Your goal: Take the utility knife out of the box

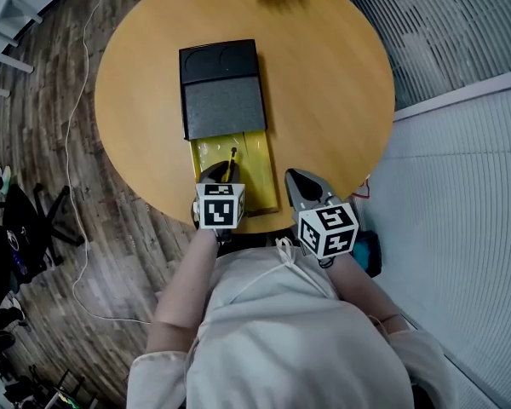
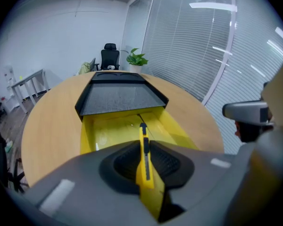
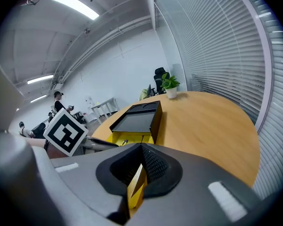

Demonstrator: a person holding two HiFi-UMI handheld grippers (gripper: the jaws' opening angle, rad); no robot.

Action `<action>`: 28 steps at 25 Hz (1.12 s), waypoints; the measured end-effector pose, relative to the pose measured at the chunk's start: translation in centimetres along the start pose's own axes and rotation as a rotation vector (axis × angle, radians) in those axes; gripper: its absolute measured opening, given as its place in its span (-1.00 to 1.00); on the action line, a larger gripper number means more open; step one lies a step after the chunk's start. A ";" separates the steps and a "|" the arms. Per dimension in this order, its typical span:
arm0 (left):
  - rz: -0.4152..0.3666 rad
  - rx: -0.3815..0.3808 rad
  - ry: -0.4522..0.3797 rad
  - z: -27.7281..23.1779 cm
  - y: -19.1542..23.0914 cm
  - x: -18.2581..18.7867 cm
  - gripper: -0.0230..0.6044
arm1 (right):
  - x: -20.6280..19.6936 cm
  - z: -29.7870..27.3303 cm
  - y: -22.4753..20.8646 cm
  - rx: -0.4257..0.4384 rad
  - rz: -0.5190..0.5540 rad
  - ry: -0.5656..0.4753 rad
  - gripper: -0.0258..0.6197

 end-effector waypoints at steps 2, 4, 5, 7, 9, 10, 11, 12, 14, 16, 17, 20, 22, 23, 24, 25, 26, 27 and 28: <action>-0.005 0.002 -0.035 1.1 -0.2 0.4 -0.72 | 0.2 0.2 0.2 0.004 0.009 -0.010 -0.92; -0.006 0.001 -0.076 2.5 -0.6 0.9 -0.72 | 0.6 0.5 0.6 0.009 0.021 -0.022 -0.92; -0.006 -0.001 -0.098 3.2 -0.8 1.2 -0.72 | 0.9 0.7 0.7 0.012 0.026 -0.030 -0.92; -0.013 -0.002 -0.147 4.8 -1.2 2.1 -0.72 | 1.6 1.1 1.1 0.021 0.036 -0.049 -0.92; -0.037 0.011 -0.203 6.5 -1.6 3.1 -0.72 | 2.4 1.7 1.6 0.034 0.049 -0.074 -0.92; -0.058 0.025 -0.231 7.3 -1.7 3.5 -0.72 | 2.8 2.0 1.9 0.039 0.058 -0.087 -0.92; -0.081 0.042 -0.259 8.2 -1.9 4.0 -0.72 | 3.3 2.3 2.2 0.044 0.069 -0.100 -0.92; -0.103 0.059 -0.287 9.1 -2.0 4.5 -0.72 | 3.8 2.6 2.5 0.047 0.080 -0.114 -0.92; -0.139 0.085 -0.342 11.0 -2.4 5.5 -0.72 | 4.8 3.3 3.1 0.053 0.101 -0.141 -0.92; -0.167 0.102 -0.400 12.9 -2.8 6.5 -0.72 | 5.7 3.8 3.7 0.061 0.119 -0.166 -0.92; -0.179 0.107 -0.431 13.9 -3.1 7.0 -0.72 | 6.2 4.0 4.0 0.066 0.127 -0.177 -0.92; -0.207 0.122 -0.528 16.7 -3.7 8.6 -0.72 | 7.7 4.5 4.7 0.084 0.154 -0.214 -0.92; -0.218 0.130 -0.581 18.4 -4.0 9.3 -0.72 | 8.5 4.9 5.3 0.089 0.170 -0.239 -0.92; -0.221 0.133 -0.601 19.1 -4.1 9.5 -0.72 | 8.8 5.1 5.6 0.090 0.176 -0.251 -0.92; -0.222 0.135 -0.616 19.7 -4.1 9.6 -0.72 | 9.1 5.3 5.8 0.091 0.181 -0.261 -0.92; -0.222 0.137 -0.626 20.1 -4.2 9.7 -0.72 | 9.4 5.5 6.0 0.091 0.186 -0.272 -0.92; -0.222 0.140 -0.633 20.4 -4.1 9.7 -0.72 | 9.6 5.6 6.1 0.092 0.191 -0.280 -0.92; -0.223 0.144 -0.638 20.5 -4.1 9.8 -0.72 | 9.9 5.6 6.2 0.093 0.195 -0.287 -0.92; -0.224 0.147 -0.641 20.5 -4.0 9.8 -0.72 | 10.0 5.6 6.3 0.094 0.198 -0.292 -0.92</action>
Point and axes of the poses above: the fingertips, and each gripper's own axes: z backward along the fingers, y to its left, x out of its top, the point moved 6 cm from there along z, backward along the fingers, and after that the axes turned 7 degrees about -x, right-handed, at the moved point
